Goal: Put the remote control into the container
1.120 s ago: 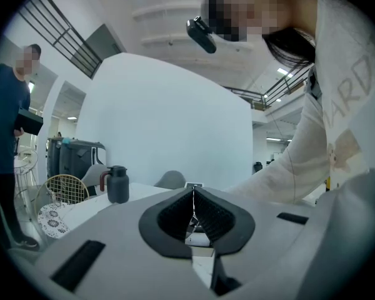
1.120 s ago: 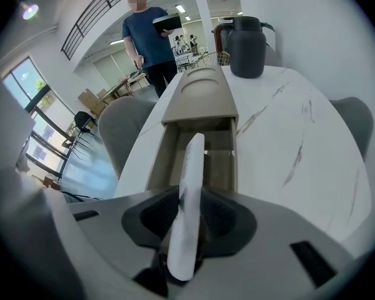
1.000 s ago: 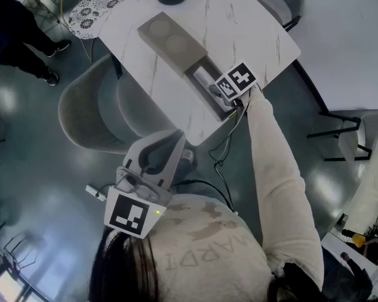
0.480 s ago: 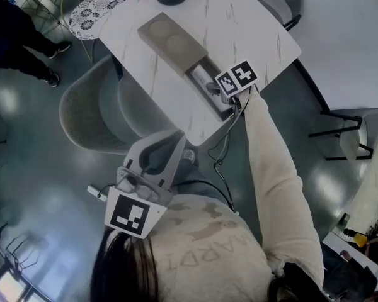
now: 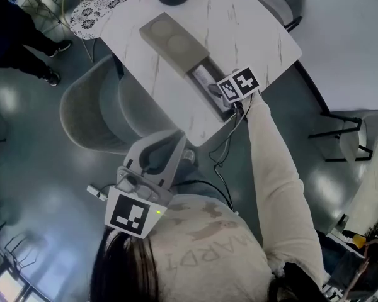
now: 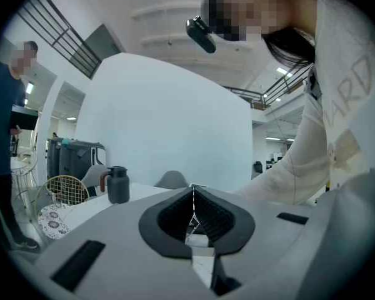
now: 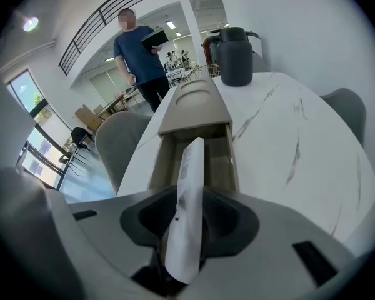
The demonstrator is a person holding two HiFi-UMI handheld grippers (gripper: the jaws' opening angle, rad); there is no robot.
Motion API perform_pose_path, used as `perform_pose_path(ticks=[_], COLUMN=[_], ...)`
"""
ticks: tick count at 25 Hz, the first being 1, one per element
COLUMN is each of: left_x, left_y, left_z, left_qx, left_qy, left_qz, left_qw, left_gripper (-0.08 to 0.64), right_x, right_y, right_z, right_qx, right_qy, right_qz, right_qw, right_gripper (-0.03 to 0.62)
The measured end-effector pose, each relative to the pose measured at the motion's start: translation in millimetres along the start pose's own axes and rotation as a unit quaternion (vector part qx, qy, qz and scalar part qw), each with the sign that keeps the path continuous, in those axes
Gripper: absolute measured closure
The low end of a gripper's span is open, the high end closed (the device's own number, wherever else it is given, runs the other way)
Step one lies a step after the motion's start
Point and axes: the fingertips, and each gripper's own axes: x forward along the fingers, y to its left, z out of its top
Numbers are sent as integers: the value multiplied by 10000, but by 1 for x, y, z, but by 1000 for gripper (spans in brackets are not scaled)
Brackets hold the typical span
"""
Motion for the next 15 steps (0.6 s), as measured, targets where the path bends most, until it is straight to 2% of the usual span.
perform_pose_path(ticks=[5,10,15], left_x=[-1,0,3], left_y=[0,-1,-2], left_z=[-1,2,2], left_qx=[12,48,37], left_qy=[3,-20,-30], left_qz=[-20,-64,-74], left_qw=[10000,10000,10000], left_gripper=[546,546,546], right_x=[-3,-6,0], right_y=[-4,-9,-7], right_z=[-5,-4,-6], right_qx=[-67,-191,-276], right_qy=[14,-3,79], right_qz=[-82,-369,-356], right_qw=[9999,9991,9990], right_gripper=[461,529,537])
